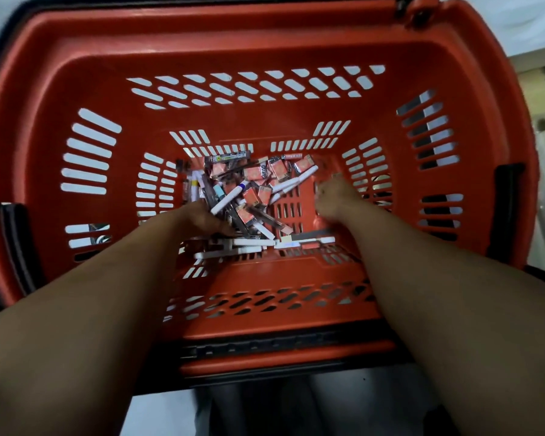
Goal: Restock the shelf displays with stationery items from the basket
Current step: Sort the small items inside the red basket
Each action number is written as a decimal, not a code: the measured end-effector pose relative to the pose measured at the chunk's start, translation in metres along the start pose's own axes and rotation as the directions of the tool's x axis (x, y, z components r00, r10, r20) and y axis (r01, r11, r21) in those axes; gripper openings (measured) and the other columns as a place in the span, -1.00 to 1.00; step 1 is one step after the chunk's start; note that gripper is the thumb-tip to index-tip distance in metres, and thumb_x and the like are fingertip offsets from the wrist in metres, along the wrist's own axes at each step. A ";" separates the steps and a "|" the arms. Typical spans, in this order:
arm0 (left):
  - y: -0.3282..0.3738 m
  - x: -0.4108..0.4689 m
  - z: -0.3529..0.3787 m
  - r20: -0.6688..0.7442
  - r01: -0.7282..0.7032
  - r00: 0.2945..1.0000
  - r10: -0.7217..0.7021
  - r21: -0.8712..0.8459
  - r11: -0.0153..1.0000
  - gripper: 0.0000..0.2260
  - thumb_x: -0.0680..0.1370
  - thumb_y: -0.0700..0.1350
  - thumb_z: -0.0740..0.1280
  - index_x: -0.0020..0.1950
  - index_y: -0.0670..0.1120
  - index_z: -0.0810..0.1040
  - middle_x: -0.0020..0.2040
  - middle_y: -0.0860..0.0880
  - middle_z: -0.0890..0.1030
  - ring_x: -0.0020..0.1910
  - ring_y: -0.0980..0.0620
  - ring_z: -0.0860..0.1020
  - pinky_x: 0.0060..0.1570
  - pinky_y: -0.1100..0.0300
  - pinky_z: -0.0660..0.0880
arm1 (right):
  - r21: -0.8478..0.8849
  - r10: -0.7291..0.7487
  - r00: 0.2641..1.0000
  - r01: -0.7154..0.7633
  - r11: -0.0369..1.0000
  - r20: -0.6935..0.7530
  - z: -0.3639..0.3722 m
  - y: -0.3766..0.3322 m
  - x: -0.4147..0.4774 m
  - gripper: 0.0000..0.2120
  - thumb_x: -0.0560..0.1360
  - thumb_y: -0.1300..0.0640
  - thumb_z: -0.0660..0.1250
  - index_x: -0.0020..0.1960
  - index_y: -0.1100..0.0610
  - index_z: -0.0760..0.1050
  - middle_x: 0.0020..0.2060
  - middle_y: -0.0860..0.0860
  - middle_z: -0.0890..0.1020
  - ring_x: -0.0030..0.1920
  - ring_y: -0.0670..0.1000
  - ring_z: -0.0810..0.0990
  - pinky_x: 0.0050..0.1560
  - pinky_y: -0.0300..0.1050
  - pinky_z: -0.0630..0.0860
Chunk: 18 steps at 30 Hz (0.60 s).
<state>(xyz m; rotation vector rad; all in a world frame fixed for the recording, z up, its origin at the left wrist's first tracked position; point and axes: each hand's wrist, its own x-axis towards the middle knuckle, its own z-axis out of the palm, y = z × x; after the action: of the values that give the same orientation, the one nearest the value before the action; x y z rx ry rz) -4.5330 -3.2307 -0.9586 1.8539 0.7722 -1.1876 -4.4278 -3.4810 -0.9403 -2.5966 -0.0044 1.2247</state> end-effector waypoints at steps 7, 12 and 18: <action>0.002 -0.003 0.005 0.134 0.081 0.986 -0.095 0.108 0.991 -0.38 0.24 0.19 0.67 0.10 -0.17 0.63 -0.07 -0.13 0.67 -0.18 -0.10 0.66 -0.30 0.11 0.60 | -0.305 0.163 0.861 -0.010 0.952 0.482 0.013 -0.003 -0.012 -0.55 0.53 -0.03 0.42 0.29 0.23 0.51 0.13 0.10 0.48 0.10 0.15 0.56 0.05 -0.04 0.47; 0.010 -0.014 0.006 0.200 0.123 0.969 -0.148 0.130 0.984 -0.48 0.41 0.09 0.59 0.22 -0.18 0.58 0.21 -0.12 0.59 0.16 -0.17 0.58 0.12 -0.07 0.58 | -0.407 0.084 0.792 0.216 0.888 0.605 0.029 -0.032 -0.017 -0.64 0.55 0.13 0.37 0.29 0.27 0.51 0.02 0.09 0.50 -0.01 0.10 0.48 -0.05 -0.09 0.41; 0.022 -0.026 0.001 0.260 0.159 0.942 -0.211 0.207 0.965 -0.75 0.56 0.01 0.45 -0.01 -0.13 0.47 0.18 -0.22 0.53 0.17 -0.22 0.55 -0.09 0.07 0.51 | -0.262 0.068 0.741 0.148 0.954 0.668 0.036 -0.049 -0.023 -0.85 0.55 0.11 0.34 -0.05 0.20 0.50 -0.26 0.08 0.49 -0.35 0.03 0.44 -0.42 -0.22 0.39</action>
<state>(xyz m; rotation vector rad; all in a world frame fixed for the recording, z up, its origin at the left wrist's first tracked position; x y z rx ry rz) -4.5250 -3.2447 -0.9288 1.7317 0.7073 -1.6513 -4.4641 -3.4277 -0.9328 -2.1824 -0.4185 2.2270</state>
